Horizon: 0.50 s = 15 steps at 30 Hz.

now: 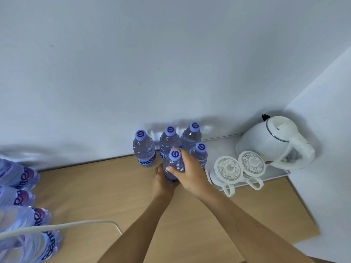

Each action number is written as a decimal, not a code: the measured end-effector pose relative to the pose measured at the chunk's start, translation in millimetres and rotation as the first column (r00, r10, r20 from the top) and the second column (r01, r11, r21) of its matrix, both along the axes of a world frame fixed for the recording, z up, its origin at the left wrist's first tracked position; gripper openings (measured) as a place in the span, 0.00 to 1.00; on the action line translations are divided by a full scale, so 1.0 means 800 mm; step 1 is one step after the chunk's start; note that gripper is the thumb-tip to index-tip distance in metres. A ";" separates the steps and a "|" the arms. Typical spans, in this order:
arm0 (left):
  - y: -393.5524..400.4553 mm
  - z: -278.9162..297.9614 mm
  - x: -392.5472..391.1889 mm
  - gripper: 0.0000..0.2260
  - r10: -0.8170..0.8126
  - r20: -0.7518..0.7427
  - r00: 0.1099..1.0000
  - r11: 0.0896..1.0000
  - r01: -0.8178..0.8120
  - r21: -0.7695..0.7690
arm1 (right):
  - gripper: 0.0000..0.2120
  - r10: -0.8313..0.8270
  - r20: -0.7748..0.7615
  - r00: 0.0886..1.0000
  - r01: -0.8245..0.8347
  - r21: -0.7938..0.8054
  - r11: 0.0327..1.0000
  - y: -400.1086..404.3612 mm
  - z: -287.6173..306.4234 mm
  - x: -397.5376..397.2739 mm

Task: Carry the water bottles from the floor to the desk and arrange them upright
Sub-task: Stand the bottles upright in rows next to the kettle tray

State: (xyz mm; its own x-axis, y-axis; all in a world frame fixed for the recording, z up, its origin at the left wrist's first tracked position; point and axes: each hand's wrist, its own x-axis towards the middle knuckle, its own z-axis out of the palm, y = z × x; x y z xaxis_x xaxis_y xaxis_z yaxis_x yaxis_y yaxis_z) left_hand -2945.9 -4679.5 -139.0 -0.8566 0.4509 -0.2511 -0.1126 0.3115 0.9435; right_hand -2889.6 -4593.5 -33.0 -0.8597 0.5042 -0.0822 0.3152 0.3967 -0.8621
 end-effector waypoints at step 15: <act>-0.002 0.006 0.003 0.34 -0.029 -0.071 0.997 0.995 0.022 -0.096 | 0.36 -0.019 0.073 0.997 0.009 0.132 0.991 -0.006 0.021 -0.004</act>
